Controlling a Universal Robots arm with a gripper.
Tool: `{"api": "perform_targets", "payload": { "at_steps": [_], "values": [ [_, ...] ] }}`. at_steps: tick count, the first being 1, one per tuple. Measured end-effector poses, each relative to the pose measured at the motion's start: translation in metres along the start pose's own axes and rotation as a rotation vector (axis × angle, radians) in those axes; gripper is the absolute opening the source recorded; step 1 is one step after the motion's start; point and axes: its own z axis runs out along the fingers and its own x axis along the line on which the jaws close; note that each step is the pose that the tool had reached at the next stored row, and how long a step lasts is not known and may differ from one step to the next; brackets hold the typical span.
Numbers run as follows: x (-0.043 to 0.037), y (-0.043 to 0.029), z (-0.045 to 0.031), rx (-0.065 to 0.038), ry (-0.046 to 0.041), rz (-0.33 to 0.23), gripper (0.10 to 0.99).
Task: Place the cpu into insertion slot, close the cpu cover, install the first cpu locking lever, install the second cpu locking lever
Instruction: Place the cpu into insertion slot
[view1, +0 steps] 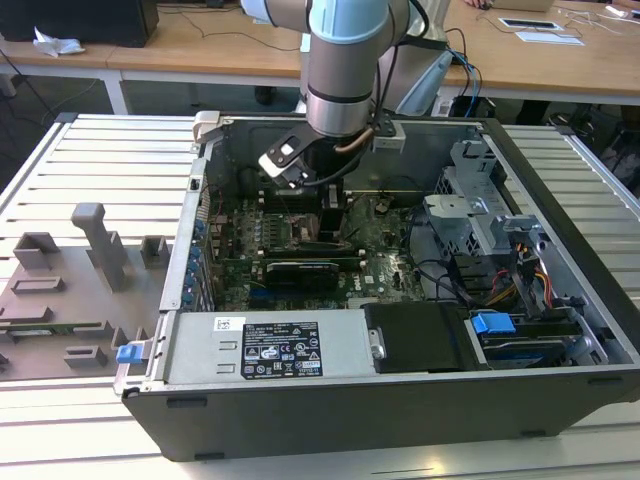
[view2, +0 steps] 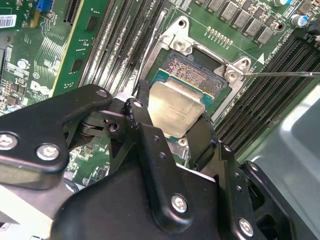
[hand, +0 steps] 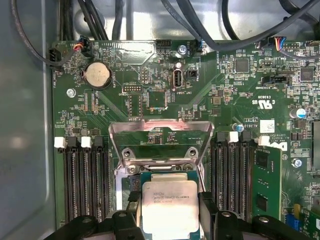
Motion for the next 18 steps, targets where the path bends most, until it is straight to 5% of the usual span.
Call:
{"api": "perform_targets", "payload": {
  "at_steps": [9,18],
  "values": [
    [0.0033,-0.0087,0.001,-0.001,-0.0001,-0.023,0.545],
    [0.0058,-0.0096,0.0049,0.0,-0.0002,-0.004,0.545]
  ]
}}
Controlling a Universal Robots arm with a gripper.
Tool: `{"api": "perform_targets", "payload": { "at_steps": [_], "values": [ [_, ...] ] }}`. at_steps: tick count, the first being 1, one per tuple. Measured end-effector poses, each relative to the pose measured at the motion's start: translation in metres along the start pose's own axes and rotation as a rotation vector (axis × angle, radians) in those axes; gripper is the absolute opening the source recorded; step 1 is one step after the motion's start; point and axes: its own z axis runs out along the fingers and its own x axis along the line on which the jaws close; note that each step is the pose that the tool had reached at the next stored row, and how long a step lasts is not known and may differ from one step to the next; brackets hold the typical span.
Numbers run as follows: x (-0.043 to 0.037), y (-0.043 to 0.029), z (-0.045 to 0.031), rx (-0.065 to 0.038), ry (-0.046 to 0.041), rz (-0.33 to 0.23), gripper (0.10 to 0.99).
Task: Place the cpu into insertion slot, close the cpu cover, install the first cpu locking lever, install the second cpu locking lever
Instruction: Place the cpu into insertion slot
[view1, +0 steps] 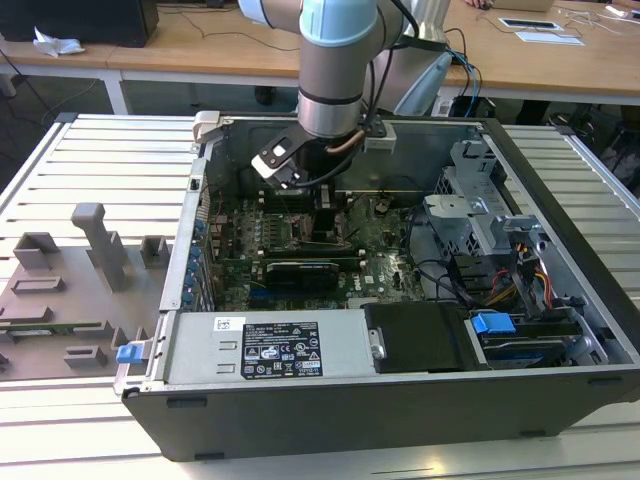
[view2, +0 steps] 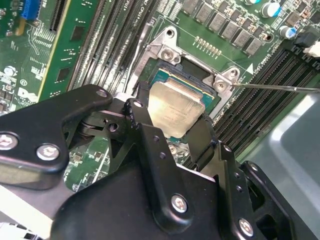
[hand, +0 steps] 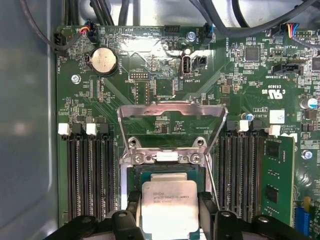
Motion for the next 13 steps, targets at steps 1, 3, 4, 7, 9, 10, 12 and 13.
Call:
{"api": "perform_targets", "payload": {
  "at_steps": [1,3,4,7,9,10,12,13],
  "values": [
    [0.0004,0.0,0.0005,0.0,-0.0001,0.003,0.545],
    [0.001,0.0,0.0014,0.0,0.0001,0.003,0.545],
    [0.0014,0.0001,0.0018,0.0,-0.0001,0.003,0.545],
    [0.0018,0.0002,0.0027,0.0,-0.0004,0.003,0.545],
    [0.002,0.0005,0.0037,0.0,0.0,0.003,0.545],
    [0.002,0.0006,0.004,0.0,-0.0001,0.003,0.545],
    [0.002,0.0007,0.0047,0.0,0.0,0.003,0.545],
    [0.0021,0.0008,0.0054,0.0,0.0,0.003,0.545]
  ]
}}
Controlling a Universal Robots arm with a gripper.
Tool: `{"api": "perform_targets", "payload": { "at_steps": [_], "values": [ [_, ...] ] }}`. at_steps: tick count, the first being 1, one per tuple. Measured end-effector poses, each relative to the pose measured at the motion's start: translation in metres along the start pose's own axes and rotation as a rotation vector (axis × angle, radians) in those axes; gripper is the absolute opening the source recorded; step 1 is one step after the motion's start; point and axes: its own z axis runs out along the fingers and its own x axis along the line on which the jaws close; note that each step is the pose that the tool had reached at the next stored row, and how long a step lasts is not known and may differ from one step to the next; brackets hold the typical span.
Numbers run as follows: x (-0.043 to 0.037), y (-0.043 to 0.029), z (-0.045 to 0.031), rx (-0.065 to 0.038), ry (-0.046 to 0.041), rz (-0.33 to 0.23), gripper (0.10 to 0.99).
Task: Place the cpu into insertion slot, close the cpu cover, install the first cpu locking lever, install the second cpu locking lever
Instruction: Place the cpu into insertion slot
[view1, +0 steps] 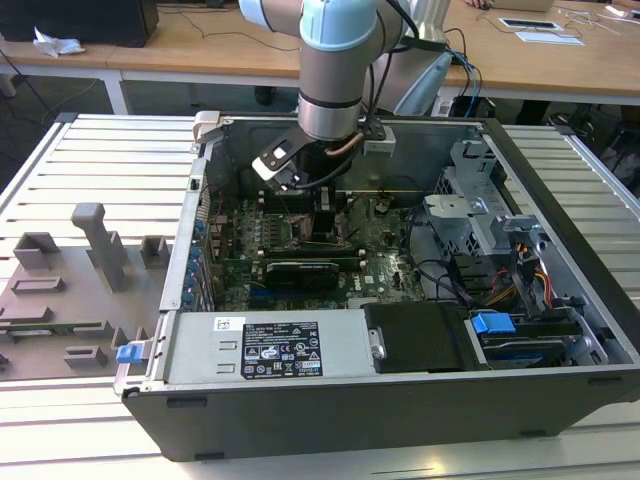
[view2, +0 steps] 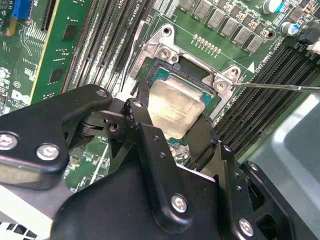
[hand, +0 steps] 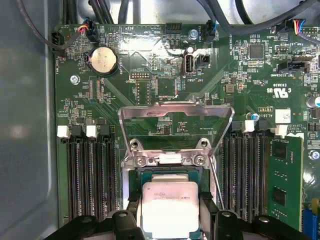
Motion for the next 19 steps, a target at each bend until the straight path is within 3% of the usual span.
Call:
{"api": "perform_targets", "payload": {
  "at_steps": [7,8,19],
  "values": [
    [0.0001,0.0001,0.0003,0.0,0.0002,0.0,0.557],
    [0.0,0.0,0.0002,0.0,-0.0001,0.0,0.62],
    [-0.0025,-0.002,-0.0003,0.0,-0.0004,-0.003,0.62]
  ]
}}
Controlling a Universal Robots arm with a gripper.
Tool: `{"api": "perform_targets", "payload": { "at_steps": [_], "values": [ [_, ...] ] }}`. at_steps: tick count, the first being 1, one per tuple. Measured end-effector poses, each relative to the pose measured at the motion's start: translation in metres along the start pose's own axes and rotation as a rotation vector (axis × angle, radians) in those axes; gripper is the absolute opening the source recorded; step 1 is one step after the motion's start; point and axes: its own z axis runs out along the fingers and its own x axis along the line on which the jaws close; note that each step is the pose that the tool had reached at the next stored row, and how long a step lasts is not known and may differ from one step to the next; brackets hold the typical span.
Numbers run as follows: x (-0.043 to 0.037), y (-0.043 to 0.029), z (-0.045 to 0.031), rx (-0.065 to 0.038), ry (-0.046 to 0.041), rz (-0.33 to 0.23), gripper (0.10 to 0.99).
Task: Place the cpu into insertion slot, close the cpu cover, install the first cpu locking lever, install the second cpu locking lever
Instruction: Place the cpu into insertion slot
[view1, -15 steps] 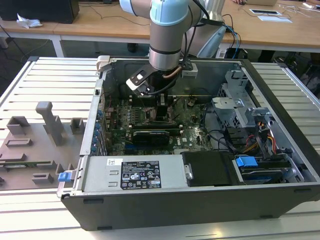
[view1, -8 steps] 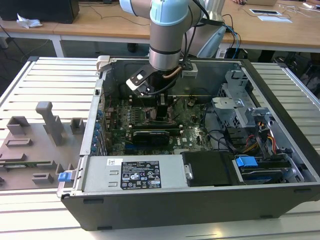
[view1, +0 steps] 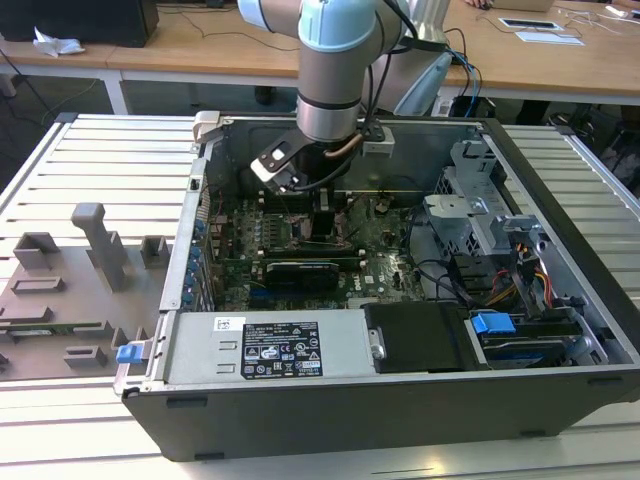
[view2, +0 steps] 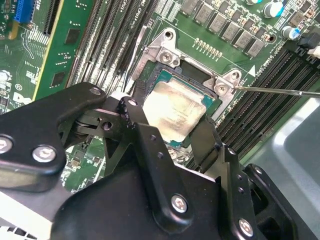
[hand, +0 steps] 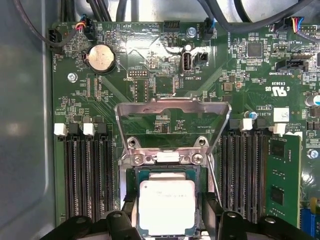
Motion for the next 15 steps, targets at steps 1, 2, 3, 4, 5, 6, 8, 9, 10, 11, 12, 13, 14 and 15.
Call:
{"api": "perform_targets", "payload": {
  "at_steps": [1,2,3,4,5,6,8,9,10,11,12,13,14,15],
  "values": [
    [-0.0002,-0.0001,0.0,0.0,0.0,0.0,0.62],
    [-0.0005,-0.0004,0.0,0.0,0.0,0.0,0.62],
    [-0.0006,-0.0004,0.0,0.0,-0.0001,0.0,0.62],
    [-0.0006,-0.0004,0.0,0.0,0.0,0.0,0.62],
    [-0.0007,-0.0004,-0.0002,0.0,0.0001,0.0,0.62],
    [-0.0008,-0.0005,-0.0007,0.0,0.0007,0.0,0.62],
    [-0.0008,-0.0005,-0.0058,0.0,0.002,0.0,0.62],
    [-0.0009,-0.0005,-0.0077,0.0,0.0026,0.0,0.62],
    [-0.0009,-0.0005,-0.0109,0.0,0.0039,0.0,0.62],
    [-0.0009,-0.0005,-0.0131,0.0,0.0043,0.0,0.62],
    [-0.0008,-0.0005,-0.0183,0.0,0.0044,0.0,0.62],
    [-0.0008,-0.0005,-0.0207,0.0,0.0045,0.0,0.62],
    [-0.0007,-0.0006,-0.0231,0.0,0.0045,0.0,0.62],
    [-0.0007,-0.0006,-0.0265,0.0,0.0043,0.0,0.604]
  ]
}}
